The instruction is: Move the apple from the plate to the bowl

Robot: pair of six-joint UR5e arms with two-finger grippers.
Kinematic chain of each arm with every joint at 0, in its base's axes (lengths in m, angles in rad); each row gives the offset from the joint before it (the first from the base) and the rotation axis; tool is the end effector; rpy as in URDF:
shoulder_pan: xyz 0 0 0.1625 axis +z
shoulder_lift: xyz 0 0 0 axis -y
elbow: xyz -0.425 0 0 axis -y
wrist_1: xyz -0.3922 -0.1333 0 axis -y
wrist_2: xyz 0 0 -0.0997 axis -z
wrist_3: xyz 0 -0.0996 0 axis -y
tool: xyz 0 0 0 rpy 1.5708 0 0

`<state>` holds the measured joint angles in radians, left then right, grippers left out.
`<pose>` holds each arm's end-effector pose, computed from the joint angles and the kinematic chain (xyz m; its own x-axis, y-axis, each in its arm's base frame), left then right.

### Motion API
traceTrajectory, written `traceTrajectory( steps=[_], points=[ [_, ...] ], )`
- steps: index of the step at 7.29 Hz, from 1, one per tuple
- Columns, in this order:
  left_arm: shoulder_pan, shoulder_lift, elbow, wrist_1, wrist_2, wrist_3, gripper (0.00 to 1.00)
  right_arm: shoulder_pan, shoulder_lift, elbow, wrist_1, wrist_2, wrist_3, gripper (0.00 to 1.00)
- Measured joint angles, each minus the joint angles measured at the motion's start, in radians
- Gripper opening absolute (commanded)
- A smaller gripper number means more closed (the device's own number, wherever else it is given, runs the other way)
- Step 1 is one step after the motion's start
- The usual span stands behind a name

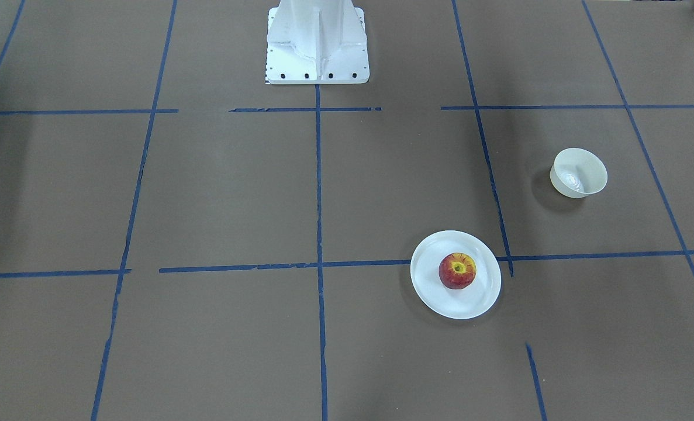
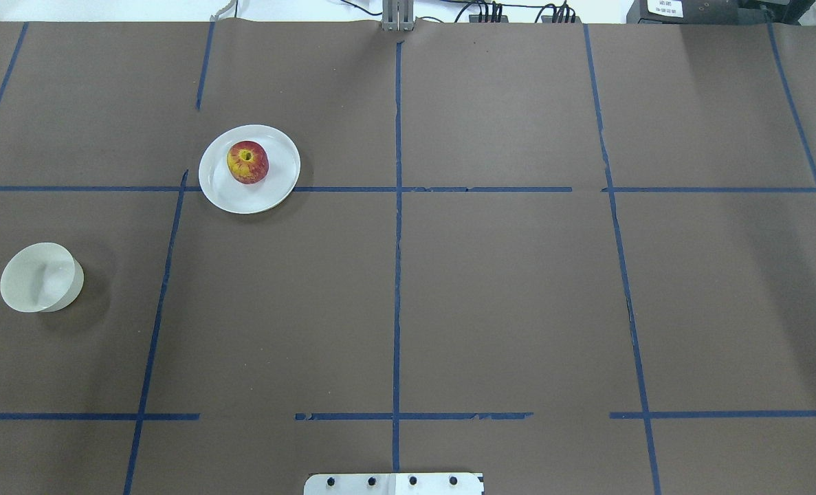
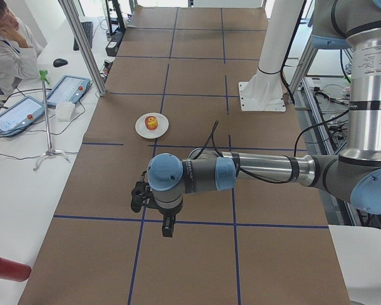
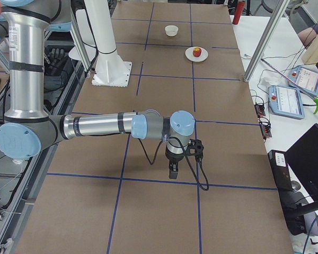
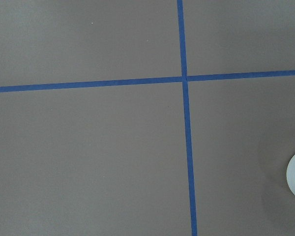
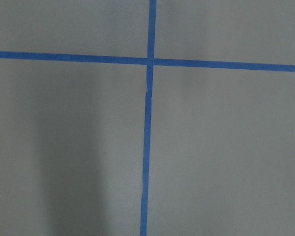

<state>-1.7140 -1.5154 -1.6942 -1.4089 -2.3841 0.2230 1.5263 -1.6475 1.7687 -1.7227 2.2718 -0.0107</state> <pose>-0.1260 -0.4472 0.6377 0.6852 0.0565 -0.7262 -0.0097 0.9976 0.0685 0.0488 -0.4567 0.6180 0.7638 -0.0249 0.6450 0.0526 0.9983 -0.0238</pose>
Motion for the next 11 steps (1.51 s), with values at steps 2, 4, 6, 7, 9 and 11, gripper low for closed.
traceTrajectory(
  steps=[2, 4, 6, 7, 9, 11],
  points=[
    [0.001, -0.008, -0.006, -0.002, -0.004, -0.018, 1.00, 0.000, 0.000, 0.000, 0.000, 0.000, 0.000, 1.00],
    [0.000, -0.014, -0.017, -0.010, -0.002, -0.027, 1.00, 0.000, 0.000, 0.000, 0.000, 0.000, 0.000, 1.00],
    [0.000, -0.006, -0.028, -0.082, -0.006, -0.044, 1.00, 0.000, 0.000, 0.000, 0.000, 0.000, 0.000, 1.00],
    [0.013, -0.005, -0.035, -0.152, -0.010, -0.129, 1.00, 0.000, 0.000, 0.000, 0.000, 0.000, 0.000, 1.00],
    [0.151, -0.007, -0.072, -0.305, -0.015, -0.469, 1.00, 0.000, 0.000, 0.000, 0.000, 0.000, 0.000, 1.00],
    [0.358, -0.048, -0.123, -0.398, -0.009, -0.815, 1.00, 0.000, 0.000, 0.000, 0.000, 0.000, 0.000, 1.00]
  ],
)
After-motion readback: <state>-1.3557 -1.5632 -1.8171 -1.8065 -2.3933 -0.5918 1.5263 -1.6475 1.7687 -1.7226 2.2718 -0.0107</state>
